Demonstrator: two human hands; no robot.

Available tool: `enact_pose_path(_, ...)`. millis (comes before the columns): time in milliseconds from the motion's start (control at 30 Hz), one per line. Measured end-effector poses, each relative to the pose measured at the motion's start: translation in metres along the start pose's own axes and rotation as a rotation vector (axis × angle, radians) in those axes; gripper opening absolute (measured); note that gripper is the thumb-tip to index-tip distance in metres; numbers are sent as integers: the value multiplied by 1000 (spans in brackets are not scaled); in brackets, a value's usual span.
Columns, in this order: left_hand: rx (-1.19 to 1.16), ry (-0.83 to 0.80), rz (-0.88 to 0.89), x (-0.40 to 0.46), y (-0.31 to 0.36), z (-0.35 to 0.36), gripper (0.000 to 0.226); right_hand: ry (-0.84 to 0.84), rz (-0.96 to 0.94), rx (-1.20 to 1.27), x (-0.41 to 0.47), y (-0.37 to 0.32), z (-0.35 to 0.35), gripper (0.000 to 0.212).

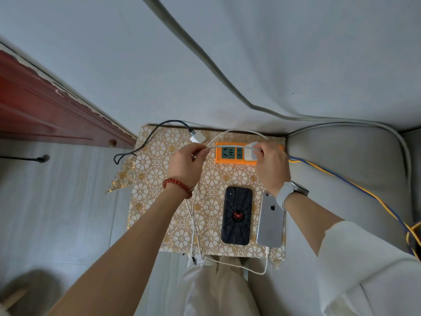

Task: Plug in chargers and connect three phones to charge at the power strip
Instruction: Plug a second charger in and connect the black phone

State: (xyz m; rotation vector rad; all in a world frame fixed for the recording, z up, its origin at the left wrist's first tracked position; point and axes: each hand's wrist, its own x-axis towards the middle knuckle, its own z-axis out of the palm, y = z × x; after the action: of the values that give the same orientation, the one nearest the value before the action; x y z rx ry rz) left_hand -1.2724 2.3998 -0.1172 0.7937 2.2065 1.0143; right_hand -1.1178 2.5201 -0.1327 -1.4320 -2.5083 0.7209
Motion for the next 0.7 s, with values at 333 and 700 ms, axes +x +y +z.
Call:
enact_pose_path(333, 5, 41, -33, 8, -8, -5, 14, -24, 100, 71, 0, -11, 10, 12)
enact_pose_path(700, -8, 13, -67, 11, -6, 0, 14, 38, 204, 25, 4, -19, 20, 7)
